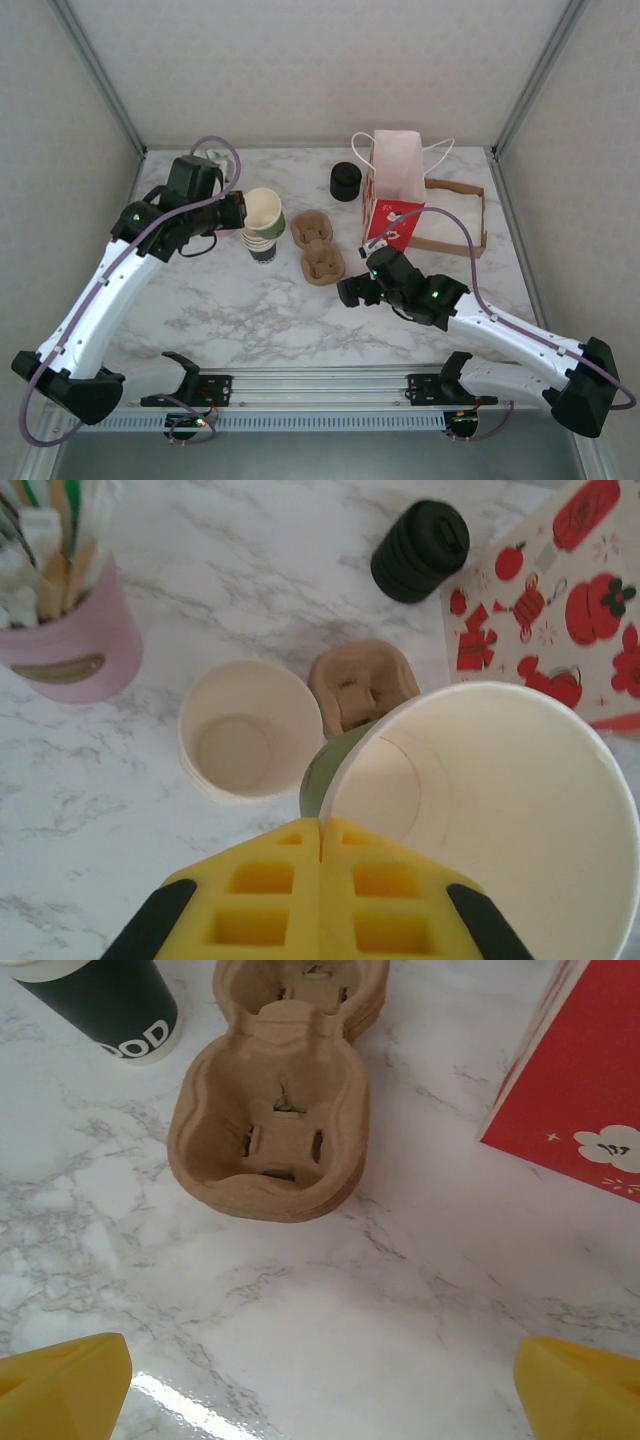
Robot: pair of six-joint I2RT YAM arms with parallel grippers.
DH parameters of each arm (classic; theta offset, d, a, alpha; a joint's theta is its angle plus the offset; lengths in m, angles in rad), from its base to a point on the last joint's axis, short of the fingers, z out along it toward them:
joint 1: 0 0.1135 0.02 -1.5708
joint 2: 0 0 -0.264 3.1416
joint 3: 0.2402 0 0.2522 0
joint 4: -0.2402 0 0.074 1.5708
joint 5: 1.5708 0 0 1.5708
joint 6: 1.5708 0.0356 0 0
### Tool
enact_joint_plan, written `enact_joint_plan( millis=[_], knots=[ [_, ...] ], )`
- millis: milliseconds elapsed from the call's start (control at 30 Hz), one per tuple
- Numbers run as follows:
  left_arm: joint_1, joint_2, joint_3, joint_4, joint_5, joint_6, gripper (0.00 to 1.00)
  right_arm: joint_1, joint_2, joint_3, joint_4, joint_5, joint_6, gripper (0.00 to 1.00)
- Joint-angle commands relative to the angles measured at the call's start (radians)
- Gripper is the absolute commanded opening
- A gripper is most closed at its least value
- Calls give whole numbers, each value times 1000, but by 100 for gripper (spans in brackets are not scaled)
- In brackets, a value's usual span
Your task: Pack the takeout coffee
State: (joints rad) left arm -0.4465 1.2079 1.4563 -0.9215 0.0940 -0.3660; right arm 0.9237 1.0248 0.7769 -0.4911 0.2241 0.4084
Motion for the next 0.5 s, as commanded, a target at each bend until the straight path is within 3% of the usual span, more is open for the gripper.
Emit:
enact_joint_plan(
  millis=[0,233,467],
  knots=[
    [-49,-7,-69,-63,27,3,0,10,0,31,-36,59,28,99],
    [-150,-49,-256,-10,1,-52,0,10,15,35,-59,83,54,99],
    [-184,-52,-415,96,34,-94,0,10,58,79,-83,78,55,99]
  ],
)
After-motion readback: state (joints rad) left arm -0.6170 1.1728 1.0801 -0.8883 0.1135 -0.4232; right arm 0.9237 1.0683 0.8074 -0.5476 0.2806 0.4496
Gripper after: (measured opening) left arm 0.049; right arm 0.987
